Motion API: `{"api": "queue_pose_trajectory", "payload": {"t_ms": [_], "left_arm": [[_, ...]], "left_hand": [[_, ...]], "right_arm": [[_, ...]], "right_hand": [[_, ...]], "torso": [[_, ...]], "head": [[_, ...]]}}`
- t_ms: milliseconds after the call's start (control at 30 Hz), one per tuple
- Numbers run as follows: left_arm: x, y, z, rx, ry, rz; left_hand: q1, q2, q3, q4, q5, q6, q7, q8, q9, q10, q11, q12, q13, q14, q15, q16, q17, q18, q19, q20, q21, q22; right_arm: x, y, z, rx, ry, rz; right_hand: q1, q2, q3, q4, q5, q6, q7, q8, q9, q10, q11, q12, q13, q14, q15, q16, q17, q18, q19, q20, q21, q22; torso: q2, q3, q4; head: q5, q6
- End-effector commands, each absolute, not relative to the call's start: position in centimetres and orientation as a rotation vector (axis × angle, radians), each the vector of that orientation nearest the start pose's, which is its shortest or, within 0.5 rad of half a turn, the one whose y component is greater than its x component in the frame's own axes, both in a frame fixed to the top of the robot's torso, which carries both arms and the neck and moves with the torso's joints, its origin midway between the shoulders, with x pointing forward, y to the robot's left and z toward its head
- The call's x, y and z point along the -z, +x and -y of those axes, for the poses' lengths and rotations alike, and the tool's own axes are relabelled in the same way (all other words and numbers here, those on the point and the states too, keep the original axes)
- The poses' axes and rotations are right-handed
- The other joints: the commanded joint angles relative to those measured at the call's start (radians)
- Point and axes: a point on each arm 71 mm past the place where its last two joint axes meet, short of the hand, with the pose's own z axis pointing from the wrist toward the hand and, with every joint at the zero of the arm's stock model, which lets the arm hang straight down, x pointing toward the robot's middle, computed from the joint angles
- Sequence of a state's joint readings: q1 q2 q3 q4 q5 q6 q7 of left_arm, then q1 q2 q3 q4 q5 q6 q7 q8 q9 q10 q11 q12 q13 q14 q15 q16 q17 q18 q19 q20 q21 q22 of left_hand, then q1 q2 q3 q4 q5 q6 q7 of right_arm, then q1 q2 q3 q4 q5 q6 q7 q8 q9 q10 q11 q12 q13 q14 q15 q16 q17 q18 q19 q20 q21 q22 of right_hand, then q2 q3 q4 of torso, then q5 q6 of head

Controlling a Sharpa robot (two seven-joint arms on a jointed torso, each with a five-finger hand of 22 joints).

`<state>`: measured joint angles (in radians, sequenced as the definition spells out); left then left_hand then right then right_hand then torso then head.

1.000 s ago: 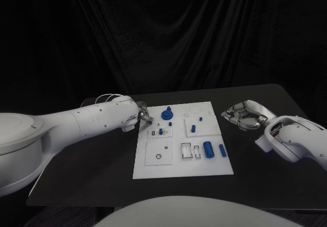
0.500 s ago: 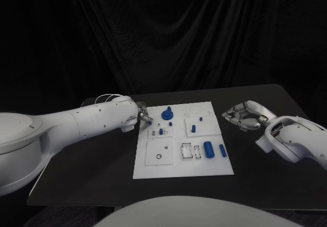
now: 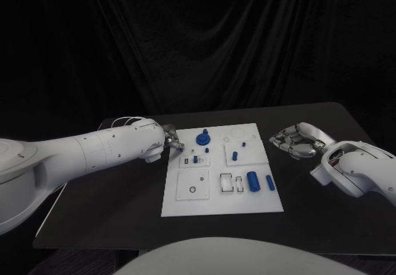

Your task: Assemble the parts on the task board

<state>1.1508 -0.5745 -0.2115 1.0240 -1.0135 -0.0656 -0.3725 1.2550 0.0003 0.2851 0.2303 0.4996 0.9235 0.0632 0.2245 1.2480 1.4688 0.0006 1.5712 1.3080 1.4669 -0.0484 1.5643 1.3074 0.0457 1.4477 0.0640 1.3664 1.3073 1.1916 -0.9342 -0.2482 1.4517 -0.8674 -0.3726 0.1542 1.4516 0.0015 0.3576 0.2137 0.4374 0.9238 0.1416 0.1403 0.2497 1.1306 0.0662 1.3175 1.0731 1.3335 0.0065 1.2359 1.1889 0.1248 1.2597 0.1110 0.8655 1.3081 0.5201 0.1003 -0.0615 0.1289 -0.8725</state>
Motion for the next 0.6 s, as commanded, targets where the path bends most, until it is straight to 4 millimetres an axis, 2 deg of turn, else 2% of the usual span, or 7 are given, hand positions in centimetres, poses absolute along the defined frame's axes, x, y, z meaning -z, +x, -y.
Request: {"api": "queue_pose_trajectory", "payload": {"t_ms": [33,367,600], "left_arm": [[31.5,52.0,-23.6,0.292,-0.436,-2.189],[30.9,50.3,-24.0,0.342,-0.471,-2.154],[30.5,49.2,-23.9,0.377,-0.474,-2.143]], "left_hand": [[-0.004,-0.01,0.008,-0.001,-0.003,0.0,-0.006,0.006,0.002,0.102,-0.007,0.0,0.263,0.104,-0.005,0.006,0.263,0.006,0.001,-0.005,0.001,0.195],[-0.01,-0.016,0.014,-0.001,-0.004,0.003,-0.007,0.009,0.004,0.102,-0.008,0.0,0.263,0.104,-0.006,0.006,0.263,0.007,0.0,-0.005,-0.002,0.194],[-0.011,-0.019,0.016,-0.001,-0.004,0.004,-0.007,0.01,0.004,0.102,-0.009,0.0,0.263,0.104,-0.007,0.006,0.263,0.007,0.0,-0.006,-0.002,0.194]], "right_arm": [[26.1,45.9,27.4,-0.844,0.358,-1.846],[26.2,45.9,27.5,-0.839,0.36,-1.847],[26.2,45.9,27.6,-0.837,0.362,-1.845]], "right_hand": [[0.011,0.001,0.0,-0.005,0.003,0.002,0.003,0.004,0.001,-0.006,0.0,-0.005,-0.001,-0.003,-0.004,0.003,-0.001,0.009,-0.005,-0.001,-0.003,0.085],[0.011,0.001,0.001,-0.006,0.004,0.001,0.004,0.004,0.001,-0.007,0.001,-0.006,-0.001,-0.005,-0.004,0.001,-0.003,0.009,-0.006,-0.001,-0.006,0.085],[0.011,0.001,0.001,-0.006,0.004,0.001,0.004,0.004,0.001,-0.007,0.001,-0.006,-0.001,-0.005,-0.004,0.001,-0.003,0.009,-0.006,-0.001,-0.006,0.085]], "torso": [[-0.001,0.0007,0.0005],[-0.001,0.0005,0.0021],[-0.001,0.0005,-0.0007]], "head": [[-0.002,0.0],[-0.006,0.0],[-0.003,0.0]]}}
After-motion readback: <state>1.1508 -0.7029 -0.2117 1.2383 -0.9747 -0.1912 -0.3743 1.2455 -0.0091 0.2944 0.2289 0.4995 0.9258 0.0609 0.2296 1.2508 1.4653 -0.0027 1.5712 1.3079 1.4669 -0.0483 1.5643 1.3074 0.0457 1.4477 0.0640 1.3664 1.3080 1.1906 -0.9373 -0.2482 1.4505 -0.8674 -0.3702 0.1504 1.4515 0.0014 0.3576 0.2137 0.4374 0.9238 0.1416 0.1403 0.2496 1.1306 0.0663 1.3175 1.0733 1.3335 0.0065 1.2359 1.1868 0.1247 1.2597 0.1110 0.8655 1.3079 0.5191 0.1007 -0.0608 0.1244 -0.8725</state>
